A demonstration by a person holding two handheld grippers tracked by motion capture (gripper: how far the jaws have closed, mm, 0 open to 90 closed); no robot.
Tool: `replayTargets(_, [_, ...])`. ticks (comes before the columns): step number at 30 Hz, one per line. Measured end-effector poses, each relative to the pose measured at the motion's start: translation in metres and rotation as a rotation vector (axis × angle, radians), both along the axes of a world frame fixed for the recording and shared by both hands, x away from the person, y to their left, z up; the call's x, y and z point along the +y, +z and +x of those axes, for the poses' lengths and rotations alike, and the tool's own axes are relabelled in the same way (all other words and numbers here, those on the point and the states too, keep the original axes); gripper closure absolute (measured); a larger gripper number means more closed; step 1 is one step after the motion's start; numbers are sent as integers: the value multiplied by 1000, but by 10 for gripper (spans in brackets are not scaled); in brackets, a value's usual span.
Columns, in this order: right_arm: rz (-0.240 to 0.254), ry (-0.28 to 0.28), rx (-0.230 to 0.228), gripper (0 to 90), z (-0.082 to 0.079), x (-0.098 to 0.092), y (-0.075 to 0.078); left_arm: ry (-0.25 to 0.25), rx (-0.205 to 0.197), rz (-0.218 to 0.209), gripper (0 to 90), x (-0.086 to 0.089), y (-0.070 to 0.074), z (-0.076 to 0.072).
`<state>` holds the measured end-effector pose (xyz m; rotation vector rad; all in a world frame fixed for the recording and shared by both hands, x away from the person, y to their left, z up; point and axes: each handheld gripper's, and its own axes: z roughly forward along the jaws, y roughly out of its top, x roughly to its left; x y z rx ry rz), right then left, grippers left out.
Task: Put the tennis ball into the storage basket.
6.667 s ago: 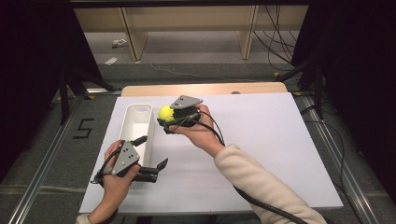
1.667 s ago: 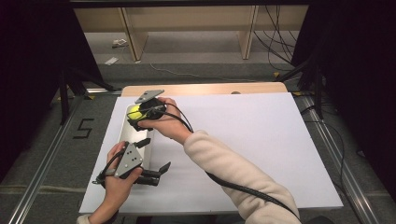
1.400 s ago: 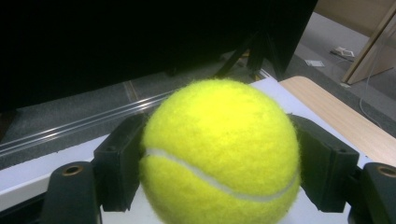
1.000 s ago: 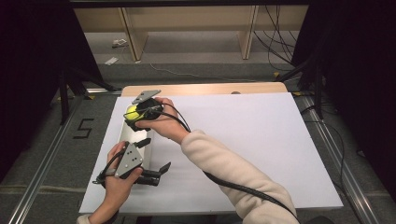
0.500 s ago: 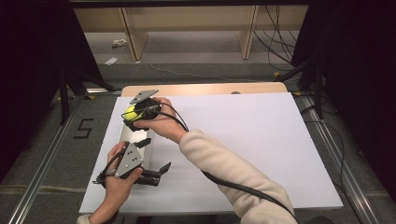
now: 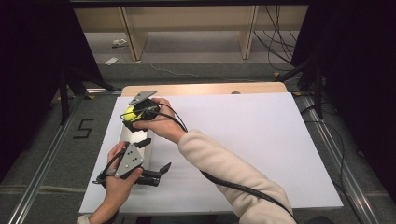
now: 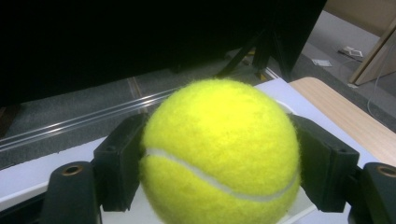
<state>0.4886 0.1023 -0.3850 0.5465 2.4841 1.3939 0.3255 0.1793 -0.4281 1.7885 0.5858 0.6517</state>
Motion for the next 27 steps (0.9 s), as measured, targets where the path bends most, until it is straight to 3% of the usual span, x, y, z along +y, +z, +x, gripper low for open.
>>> replayTargets(27, [-18, 17, 11, 263, 0, 6, -4, -1, -1, -5, 0, 0, 0, 0])
